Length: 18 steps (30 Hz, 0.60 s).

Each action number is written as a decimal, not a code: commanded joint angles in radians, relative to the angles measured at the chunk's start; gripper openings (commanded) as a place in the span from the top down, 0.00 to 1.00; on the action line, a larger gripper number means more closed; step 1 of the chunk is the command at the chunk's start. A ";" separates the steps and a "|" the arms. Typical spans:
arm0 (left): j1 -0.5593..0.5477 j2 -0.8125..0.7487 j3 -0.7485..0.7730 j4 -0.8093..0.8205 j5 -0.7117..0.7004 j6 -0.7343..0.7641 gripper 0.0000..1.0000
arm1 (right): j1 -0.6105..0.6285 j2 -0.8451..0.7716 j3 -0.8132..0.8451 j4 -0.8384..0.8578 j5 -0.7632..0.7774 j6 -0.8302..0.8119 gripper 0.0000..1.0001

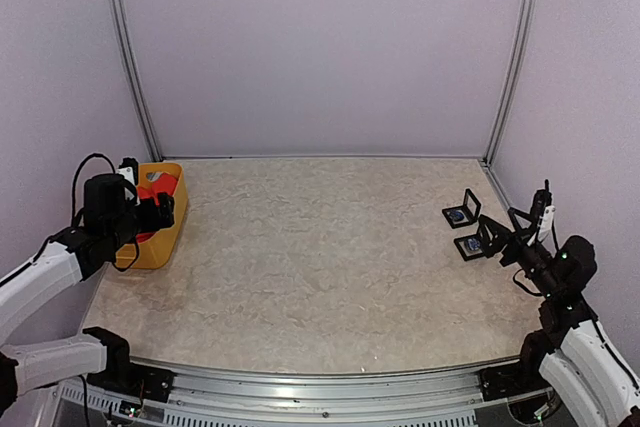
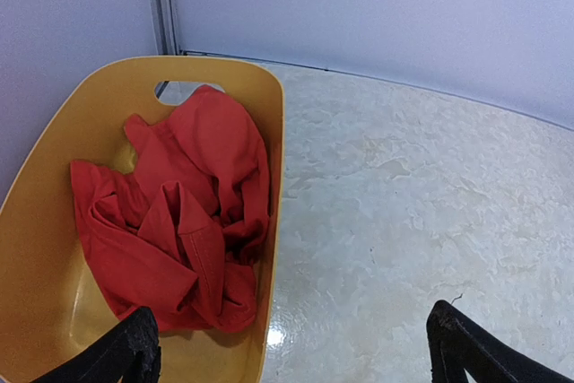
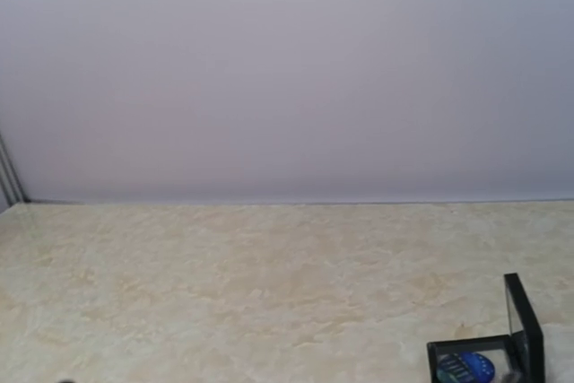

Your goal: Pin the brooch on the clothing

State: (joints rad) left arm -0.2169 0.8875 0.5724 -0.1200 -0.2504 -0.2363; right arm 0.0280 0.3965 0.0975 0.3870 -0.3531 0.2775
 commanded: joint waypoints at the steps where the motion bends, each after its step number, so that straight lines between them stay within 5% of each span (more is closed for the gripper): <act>1: 0.010 0.013 0.000 0.008 0.020 -0.017 0.01 | 0.000 -0.036 -0.028 0.021 0.059 0.064 0.01; 10: 0.057 0.073 0.119 -0.050 0.016 -0.085 0.01 | 0.000 -0.155 -0.021 0.090 -0.079 0.195 0.01; 18: 0.208 0.430 0.466 -0.166 0.068 -0.138 0.01 | 0.000 -0.015 0.165 -0.091 -0.147 0.100 0.04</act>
State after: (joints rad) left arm -0.0792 1.1568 0.8776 -0.1921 -0.2077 -0.3267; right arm 0.0280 0.3130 0.1596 0.3893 -0.4522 0.4316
